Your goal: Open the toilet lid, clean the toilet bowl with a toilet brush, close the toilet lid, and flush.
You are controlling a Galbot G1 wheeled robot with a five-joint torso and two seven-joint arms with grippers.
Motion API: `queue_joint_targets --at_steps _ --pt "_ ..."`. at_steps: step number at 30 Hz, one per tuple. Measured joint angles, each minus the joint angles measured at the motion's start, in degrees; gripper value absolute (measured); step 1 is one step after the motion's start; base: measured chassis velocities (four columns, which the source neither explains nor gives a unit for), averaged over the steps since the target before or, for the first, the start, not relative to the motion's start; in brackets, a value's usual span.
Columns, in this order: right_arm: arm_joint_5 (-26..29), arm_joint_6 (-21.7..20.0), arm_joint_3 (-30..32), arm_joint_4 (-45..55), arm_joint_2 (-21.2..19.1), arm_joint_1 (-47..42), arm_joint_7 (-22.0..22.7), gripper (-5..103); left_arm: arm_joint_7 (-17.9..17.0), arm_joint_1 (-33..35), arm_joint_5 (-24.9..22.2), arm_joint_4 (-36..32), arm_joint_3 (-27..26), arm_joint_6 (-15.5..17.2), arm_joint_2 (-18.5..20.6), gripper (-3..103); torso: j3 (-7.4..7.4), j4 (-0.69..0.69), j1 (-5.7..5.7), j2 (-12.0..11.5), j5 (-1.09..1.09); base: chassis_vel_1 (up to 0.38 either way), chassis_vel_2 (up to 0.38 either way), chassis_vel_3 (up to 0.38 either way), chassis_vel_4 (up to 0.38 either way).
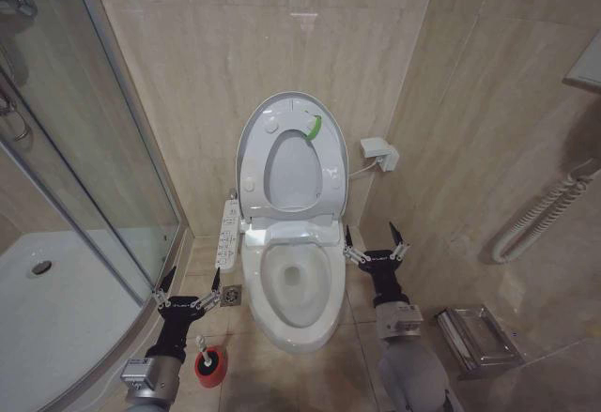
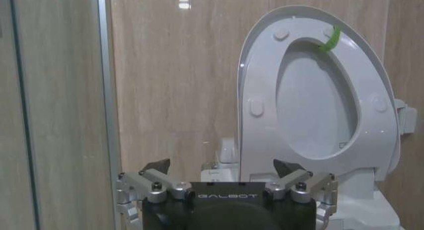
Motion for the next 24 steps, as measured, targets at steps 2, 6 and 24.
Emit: queue_joint_targets --at_steps 2,6,24 --pt "0.00 0.00 0.00 0.00 0.00 0.00 0.00 100 0.00 0.00 0.00 0.00 0.00 0.00 0.00 100 0.00 0.00 0.00 0.00 0.00 0.000 0.000 0.000 0.000" --pt "0.00 0.00 0.00 0.00 0.00 0.00 0.00 100 0.00 0.00 0.00 0.00 0.00 0.00 0.00 100 0.00 0.00 0.00 0.00 0.00 0.000 0.000 0.000 0.000" --pt "0.00 0.00 0.00 0.00 0.00 0.00 0.00 100 0.00 0.00 0.00 0.00 0.00 0.00 0.00 100 0.00 0.00 0.00 0.00 0.00 0.000 0.000 0.000 0.000"
